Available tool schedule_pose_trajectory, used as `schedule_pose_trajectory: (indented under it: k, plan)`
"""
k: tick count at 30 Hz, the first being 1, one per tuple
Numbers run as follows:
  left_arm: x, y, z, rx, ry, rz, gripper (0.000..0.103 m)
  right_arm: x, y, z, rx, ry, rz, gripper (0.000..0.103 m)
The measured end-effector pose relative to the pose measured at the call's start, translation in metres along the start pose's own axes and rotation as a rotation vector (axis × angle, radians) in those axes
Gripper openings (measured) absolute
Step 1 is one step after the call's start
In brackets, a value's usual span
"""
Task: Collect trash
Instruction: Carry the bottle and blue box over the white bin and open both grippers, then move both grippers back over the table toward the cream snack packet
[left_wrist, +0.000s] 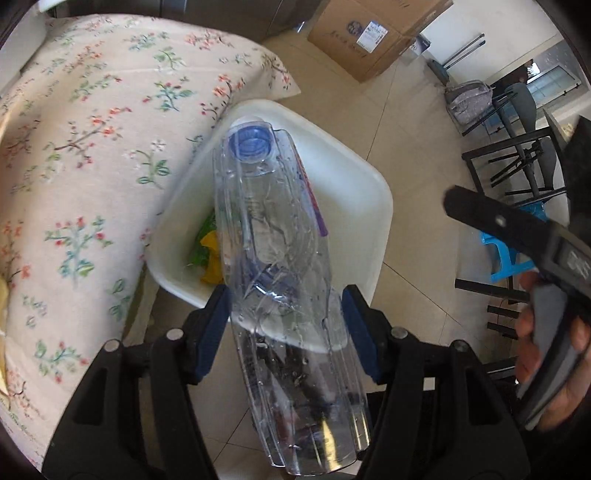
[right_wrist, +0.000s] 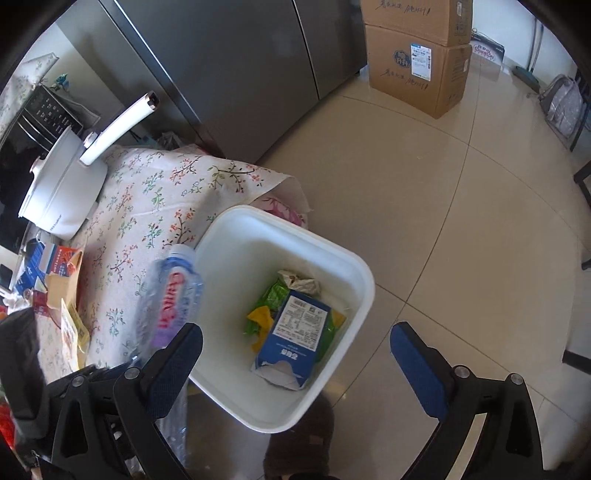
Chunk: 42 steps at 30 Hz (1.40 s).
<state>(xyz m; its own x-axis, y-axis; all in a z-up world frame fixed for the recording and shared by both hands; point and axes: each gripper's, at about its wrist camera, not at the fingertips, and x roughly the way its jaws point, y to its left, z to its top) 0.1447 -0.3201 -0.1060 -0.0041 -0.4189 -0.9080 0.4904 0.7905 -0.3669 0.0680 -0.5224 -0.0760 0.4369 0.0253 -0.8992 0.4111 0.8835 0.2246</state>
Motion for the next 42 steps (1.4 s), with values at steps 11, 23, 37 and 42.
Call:
schedule_pose_trajectory:
  k: [11,23,37,42]
  plan:
    - [-0.024,0.004,-0.004,0.039,-0.114,0.070,0.080,-0.002,0.005,0.002,-0.017,-0.023,-0.023,0.103]
    - [-0.104,0.087,-0.069,-0.008,-0.252,0.271,0.085,-0.002,0.065,-0.001,-0.137,-0.026,-0.015,0.103]
    - [-0.192,0.215,-0.160,-0.300,-0.382,0.377,0.091,0.025,0.203,-0.028,-0.355,0.056,0.036,0.103]
    - [-0.207,0.239,-0.182,-0.348,-0.403,0.396,0.100,0.038,0.252,-0.039,-0.395,0.092,0.089,0.103]
